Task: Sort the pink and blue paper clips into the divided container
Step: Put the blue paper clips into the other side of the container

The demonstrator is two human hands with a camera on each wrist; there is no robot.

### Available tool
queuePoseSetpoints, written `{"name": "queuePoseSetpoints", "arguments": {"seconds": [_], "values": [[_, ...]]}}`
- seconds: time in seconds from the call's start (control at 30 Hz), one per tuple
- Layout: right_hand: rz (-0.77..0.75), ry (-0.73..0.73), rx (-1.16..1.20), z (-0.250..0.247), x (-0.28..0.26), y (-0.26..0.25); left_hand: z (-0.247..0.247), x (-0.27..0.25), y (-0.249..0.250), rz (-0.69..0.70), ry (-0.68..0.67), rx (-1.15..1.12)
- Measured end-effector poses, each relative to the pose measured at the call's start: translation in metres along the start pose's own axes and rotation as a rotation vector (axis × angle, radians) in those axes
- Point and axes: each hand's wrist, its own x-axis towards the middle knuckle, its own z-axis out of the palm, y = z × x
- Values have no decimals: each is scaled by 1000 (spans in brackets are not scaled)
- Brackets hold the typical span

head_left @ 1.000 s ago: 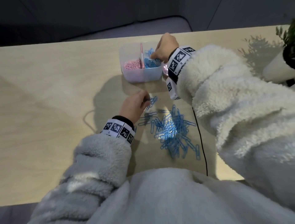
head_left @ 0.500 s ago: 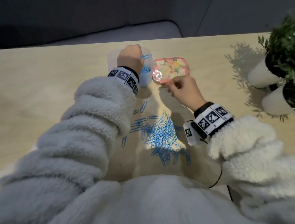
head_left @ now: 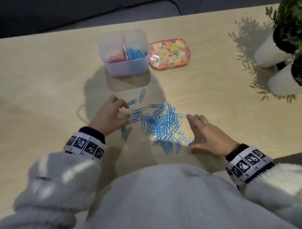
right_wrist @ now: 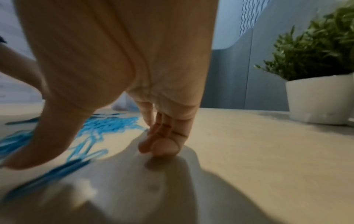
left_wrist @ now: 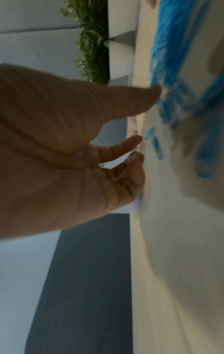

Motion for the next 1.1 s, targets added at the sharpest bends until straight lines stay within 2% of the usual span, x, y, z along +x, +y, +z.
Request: {"name": "queuePoseSetpoints", "arguments": {"seconds": [0.1, 0.2, 0.3, 0.43, 0.53, 0.57, 0.67, 0.73, 0.97, 1.1], "values": [[-18, 28, 75, 15, 0, -3, 16, -28, -22, -76, -33, -104], [-46, 106, 149, 20, 18, -16, 32, -32, -26, -113, 34, -168], [-127, 191, 182, 18, 44, -35, 46, -20, -8, -113, 109, -196], [-154, 204, 209, -3, 71, -54, 47, -1, 15, -22, 123, -223], [-105, 361, 210, -27, 88, -58, 32, -3, 7, -60, 235, -189], [-79, 374, 192, -34, 95, -61, 28, -6, 3, -80, 231, -146], [-67, 290, 121, -40, 122, -77, 25, -15, -4, -157, 57, -101], [-83, 217, 80, -37, 135, -96, 28, -14, -2, -137, 1, -113], [-271, 90, -55, -12, 133, -118, 29, 13, 0, -83, 57, -28], [-280, 146, -13, -9, 118, -107, 34, 11, -3, -33, 76, 135]]}}
